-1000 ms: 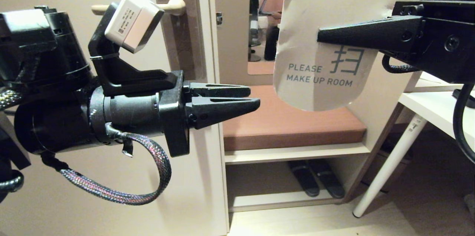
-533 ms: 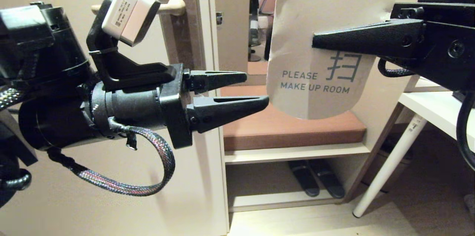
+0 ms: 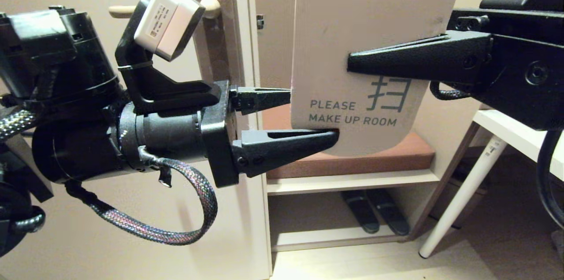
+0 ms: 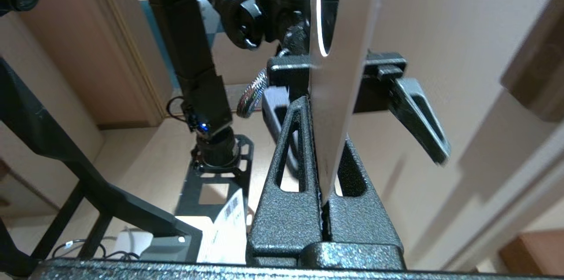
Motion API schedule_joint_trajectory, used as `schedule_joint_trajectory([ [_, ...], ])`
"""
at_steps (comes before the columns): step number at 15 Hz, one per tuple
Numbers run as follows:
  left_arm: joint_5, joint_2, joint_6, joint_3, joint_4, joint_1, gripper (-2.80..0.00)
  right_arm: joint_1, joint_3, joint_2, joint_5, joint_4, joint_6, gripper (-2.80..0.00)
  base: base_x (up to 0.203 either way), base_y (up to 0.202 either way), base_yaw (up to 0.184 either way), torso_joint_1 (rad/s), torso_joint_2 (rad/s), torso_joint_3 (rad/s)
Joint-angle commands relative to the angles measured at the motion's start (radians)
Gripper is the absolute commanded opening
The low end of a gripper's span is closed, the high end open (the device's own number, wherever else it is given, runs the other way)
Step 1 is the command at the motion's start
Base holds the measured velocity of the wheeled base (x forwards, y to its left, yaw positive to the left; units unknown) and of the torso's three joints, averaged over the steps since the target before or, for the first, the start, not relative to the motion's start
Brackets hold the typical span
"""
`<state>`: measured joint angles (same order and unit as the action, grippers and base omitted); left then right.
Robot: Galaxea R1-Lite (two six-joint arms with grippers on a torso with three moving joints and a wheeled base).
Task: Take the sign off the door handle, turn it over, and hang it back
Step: Hand it to the other hand
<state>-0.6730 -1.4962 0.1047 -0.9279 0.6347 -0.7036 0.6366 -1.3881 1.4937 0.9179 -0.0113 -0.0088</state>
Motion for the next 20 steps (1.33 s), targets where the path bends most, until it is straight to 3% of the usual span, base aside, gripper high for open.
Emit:
schedule_joint_trajectory([
  [1,-0.004,0.001,0.001,-0.003,0.005,-0.011,0.00,0.019,-0.002,0.017,0.006,-0.019,0.000,-2.80,0.000,0.000,0.000,0.000,0.00,0.000],
  [5,-0.017,0.007,0.039,-0.016,0.005,-0.025,0.00,0.023,0.001,0.033,0.006,-0.032,0.000,-2.80,0.000,0.000,0.000,0.000,0.00,0.000],
  [10,-0.050,0.012,0.046,-0.016,0.005,-0.042,0.00,0.023,-0.002,0.051,0.007,-0.048,0.001,-2.80,0.000,0.000,0.000,0.000,0.00,0.000],
  [20,-0.048,0.008,0.043,-0.023,0.007,-0.056,0.00,0.051,-0.008,0.071,0.006,-0.086,0.000,-2.80,0.000,0.000,0.000,0.000,0.00,0.000],
])
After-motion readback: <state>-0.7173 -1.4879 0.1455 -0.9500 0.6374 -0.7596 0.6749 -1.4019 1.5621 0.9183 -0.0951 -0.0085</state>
